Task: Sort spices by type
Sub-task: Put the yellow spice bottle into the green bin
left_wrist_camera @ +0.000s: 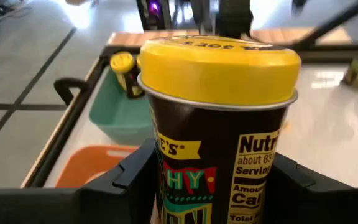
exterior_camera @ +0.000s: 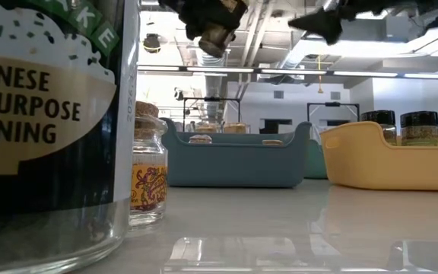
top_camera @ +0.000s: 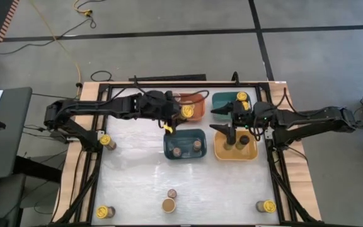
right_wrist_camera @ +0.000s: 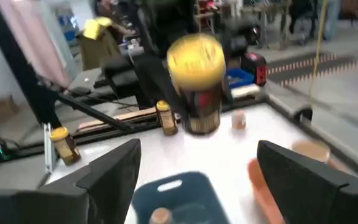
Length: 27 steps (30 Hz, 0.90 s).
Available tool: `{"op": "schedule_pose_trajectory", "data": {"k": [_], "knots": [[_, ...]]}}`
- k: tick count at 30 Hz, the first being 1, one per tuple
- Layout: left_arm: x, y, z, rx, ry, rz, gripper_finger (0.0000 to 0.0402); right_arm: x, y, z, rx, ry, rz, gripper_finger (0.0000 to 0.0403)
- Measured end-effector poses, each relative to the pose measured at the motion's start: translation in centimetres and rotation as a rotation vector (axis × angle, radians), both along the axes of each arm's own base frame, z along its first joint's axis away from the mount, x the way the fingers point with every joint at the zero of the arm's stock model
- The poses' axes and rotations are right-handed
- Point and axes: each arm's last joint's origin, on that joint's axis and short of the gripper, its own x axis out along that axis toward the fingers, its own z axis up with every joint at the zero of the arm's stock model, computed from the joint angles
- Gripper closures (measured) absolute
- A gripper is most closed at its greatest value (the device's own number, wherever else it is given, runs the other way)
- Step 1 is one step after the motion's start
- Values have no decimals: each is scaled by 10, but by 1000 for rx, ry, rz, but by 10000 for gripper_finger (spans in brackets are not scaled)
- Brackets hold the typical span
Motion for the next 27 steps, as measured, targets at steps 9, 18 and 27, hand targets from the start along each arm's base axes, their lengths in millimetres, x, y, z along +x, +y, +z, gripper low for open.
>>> {"op": "schedule_pose_trajectory", "data": {"k": [9, 18, 27], "knots": [[-3, -9, -7, 57, 90, 4, 198, 42, 2, 49, -322, 269, 51, 53], [-3, -13, -7, 88, 103, -18, 198, 87, -1, 63, -385, 344, 66, 53], [-3, -18, -7, 152, 114, -33, 198, 112, -3, 63, -401, 400, 74, 53]]}}
